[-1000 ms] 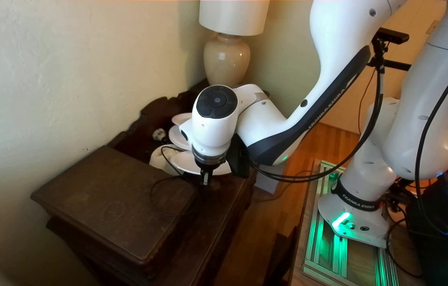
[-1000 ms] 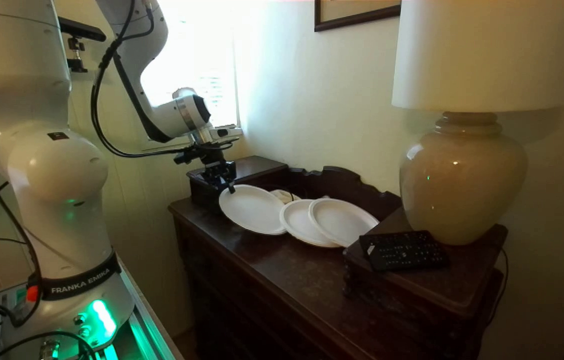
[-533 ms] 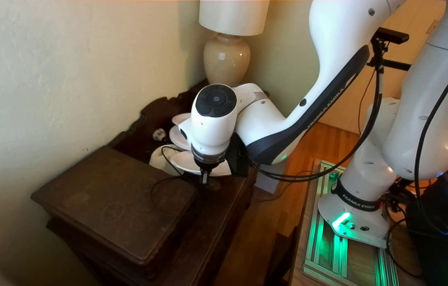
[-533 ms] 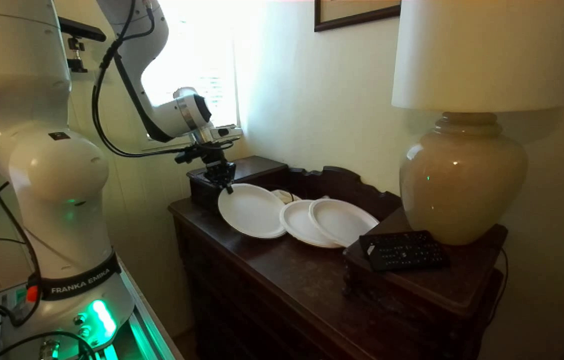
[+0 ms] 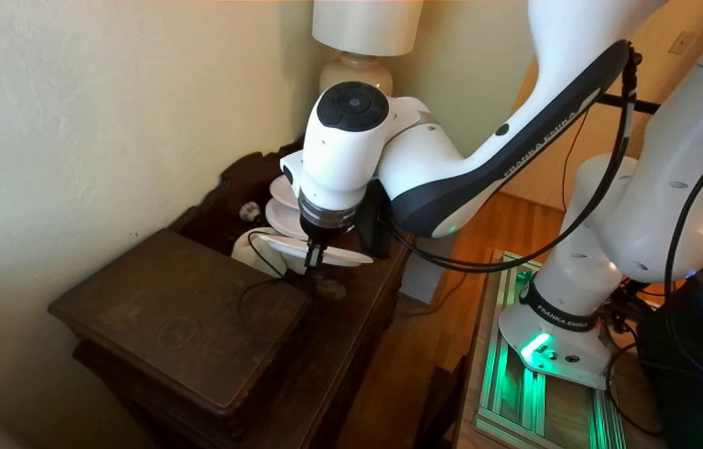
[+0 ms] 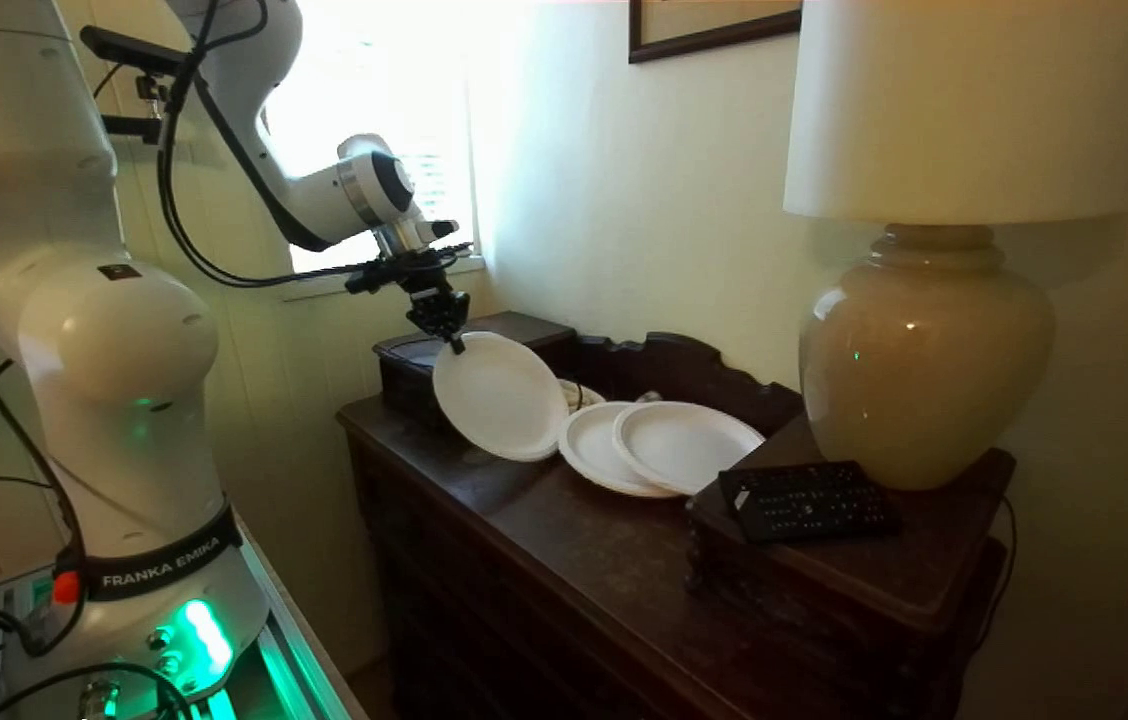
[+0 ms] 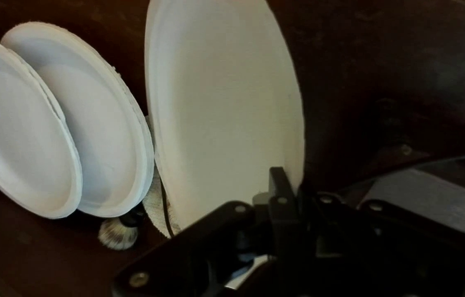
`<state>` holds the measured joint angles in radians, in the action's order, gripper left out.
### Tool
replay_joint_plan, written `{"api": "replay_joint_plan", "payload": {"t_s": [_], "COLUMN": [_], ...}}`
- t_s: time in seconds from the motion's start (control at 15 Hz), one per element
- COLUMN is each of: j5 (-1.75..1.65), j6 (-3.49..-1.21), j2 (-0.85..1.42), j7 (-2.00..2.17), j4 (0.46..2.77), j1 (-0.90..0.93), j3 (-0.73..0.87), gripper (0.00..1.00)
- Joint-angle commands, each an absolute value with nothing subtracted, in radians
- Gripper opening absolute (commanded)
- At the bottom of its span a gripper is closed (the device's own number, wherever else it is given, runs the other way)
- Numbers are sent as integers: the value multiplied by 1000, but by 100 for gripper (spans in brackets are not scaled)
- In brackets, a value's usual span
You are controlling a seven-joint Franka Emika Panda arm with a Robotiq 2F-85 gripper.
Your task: Stack the plates
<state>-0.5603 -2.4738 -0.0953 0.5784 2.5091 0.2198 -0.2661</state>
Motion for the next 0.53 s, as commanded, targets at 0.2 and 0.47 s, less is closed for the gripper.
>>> {"api": "replay_joint_plan", "payload": {"t_s": [0.2,0.47], "j5": [-485,-522], "j6": [-2415,-2378], "j2": [-231,-251], "j7": [519,533], "j4": [2527,2519], "j1": [217,199], "j3": [-293,-310], "gripper": [5,5]}}
